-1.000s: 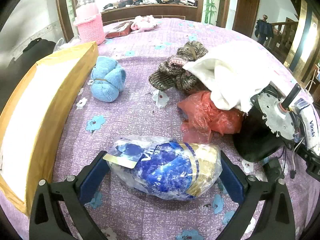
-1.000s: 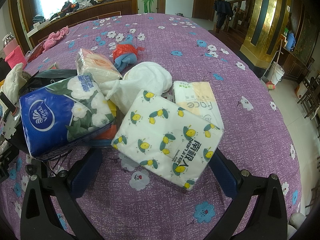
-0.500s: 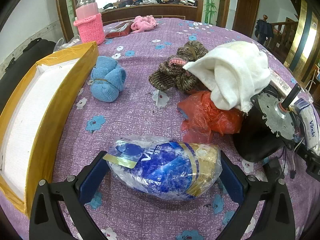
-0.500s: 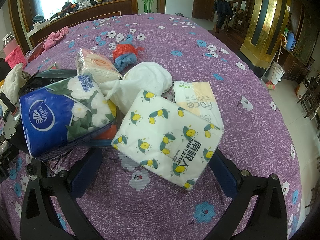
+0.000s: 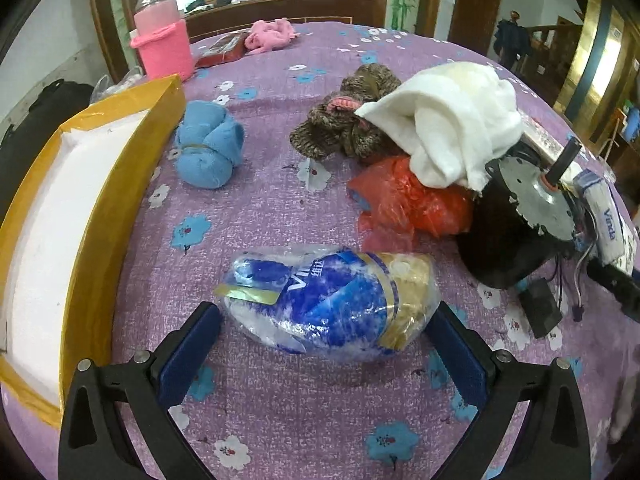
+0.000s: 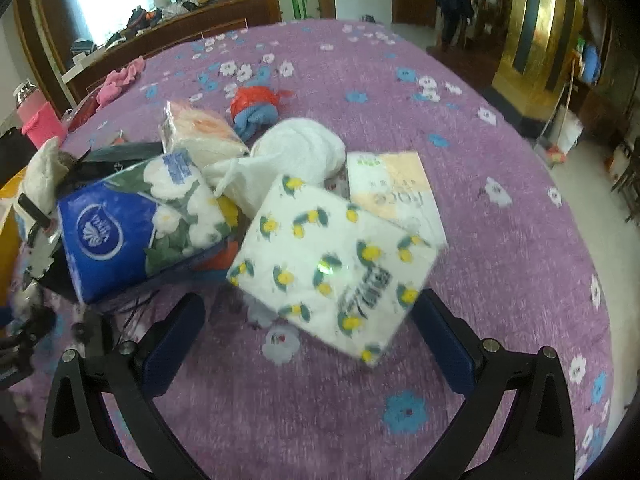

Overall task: Organize soft objects
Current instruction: 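Move left tool to blue-wrapped roll while right tool approaches lemon-print tissue pack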

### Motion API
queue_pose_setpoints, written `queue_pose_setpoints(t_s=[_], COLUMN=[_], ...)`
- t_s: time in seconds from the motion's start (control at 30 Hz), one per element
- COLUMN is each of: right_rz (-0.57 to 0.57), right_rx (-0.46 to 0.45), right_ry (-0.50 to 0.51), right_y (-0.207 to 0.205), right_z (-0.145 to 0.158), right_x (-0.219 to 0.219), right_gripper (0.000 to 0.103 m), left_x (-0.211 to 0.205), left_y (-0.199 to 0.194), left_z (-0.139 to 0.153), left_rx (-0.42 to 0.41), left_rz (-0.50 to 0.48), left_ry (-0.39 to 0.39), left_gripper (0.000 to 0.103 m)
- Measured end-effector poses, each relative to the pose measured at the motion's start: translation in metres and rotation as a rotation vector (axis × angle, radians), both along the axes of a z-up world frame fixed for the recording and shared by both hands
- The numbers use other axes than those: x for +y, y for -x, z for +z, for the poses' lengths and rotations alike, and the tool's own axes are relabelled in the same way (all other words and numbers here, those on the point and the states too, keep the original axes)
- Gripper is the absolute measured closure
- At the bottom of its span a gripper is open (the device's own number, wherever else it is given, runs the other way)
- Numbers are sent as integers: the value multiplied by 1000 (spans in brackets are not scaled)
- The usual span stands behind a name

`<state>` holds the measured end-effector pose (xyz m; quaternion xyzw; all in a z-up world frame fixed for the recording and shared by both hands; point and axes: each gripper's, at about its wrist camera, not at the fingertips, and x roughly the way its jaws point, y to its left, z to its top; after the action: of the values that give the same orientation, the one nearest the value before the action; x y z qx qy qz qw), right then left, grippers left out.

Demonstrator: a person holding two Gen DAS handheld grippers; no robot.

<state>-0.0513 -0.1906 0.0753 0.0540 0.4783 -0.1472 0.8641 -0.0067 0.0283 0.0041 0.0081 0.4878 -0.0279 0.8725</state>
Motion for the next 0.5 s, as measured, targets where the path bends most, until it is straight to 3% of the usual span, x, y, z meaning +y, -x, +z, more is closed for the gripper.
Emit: queue_pose_setpoints(t_s=[0.1,0.2,0.33,0.4,0.5], right_rz=[36,38,34,32,42], right_rx=[81,85,76,50,-38], right_ry=[78,65,72,91,123], right_y=[-5,-5,5,17,42], right_z=[-4,-4,0,9,38], right_x=[13,14,15,17,16], right_gripper=[0,0,0,0,0], left_x=[-1,-2,3,11,24], left_y=[1,0,6,12,34], left_z=[2,2,4,7,33], left_rx=[-2,1,9,11,-86], left_rz=[18,27,-48,-54,-85], left_ry=[-4,-4,28,63,122], left_gripper=[1,1,1,4,9])
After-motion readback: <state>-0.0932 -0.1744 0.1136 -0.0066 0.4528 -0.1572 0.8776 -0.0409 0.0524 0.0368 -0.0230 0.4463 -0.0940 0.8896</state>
